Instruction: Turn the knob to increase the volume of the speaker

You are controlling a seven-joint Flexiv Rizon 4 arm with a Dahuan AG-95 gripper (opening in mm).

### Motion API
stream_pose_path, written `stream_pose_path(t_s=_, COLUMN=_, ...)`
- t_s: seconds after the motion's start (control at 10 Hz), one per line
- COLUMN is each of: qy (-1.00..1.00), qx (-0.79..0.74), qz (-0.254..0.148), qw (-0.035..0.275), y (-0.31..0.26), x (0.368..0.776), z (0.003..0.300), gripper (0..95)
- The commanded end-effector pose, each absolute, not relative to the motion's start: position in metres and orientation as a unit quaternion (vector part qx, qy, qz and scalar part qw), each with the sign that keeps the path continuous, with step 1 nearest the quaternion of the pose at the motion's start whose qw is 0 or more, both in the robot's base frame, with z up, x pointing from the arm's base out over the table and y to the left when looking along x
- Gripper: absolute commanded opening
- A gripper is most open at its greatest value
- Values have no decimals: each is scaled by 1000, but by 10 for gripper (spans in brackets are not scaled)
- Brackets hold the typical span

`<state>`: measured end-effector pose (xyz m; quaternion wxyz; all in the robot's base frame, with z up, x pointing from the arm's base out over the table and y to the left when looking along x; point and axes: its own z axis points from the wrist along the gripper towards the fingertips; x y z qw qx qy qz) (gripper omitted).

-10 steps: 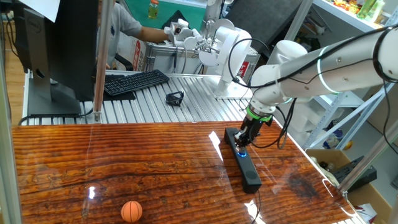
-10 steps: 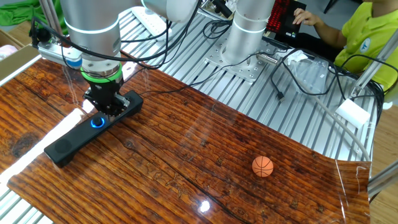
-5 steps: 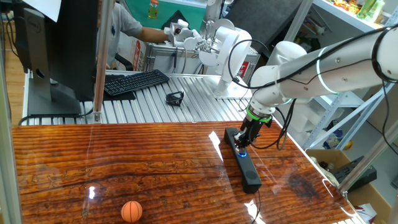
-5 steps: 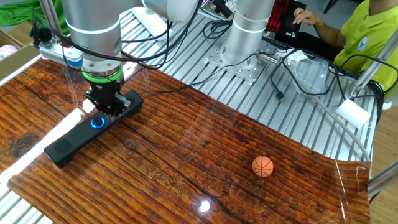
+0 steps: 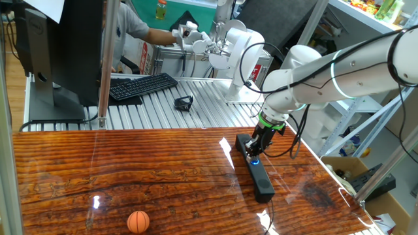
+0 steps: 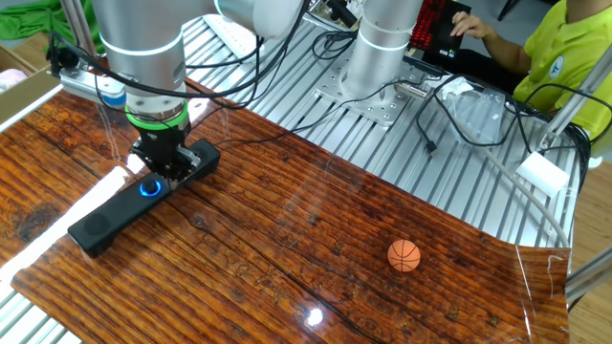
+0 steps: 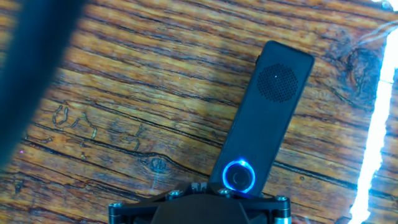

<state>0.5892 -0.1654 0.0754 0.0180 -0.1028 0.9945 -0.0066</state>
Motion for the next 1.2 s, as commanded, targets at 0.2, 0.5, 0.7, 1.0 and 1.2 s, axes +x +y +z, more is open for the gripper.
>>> stream_pose_path(t_s=0.2, qy=995, qx=-100, qz=-3, qw=18, y=-164, x=588, z=71, gripper=0)
stream_pose_path(t_s=0.5, qy=995, qx=-96, qz=-1, qw=16, y=-164, x=588, z=67, gripper=0)
stream_pose_path(t_s=0.7, qy=995, qx=-96, qz=-1, qw=16, y=-164, x=588, z=67, gripper=0)
stream_pose_path(t_s=1.0, qy=996, qx=-92, qz=1, qw=18, y=-164, x=588, z=67, gripper=0)
stream_pose_path(t_s=1.2, qy=996, qx=-87, qz=7, qw=18, y=-164, x=588, z=68, gripper=0)
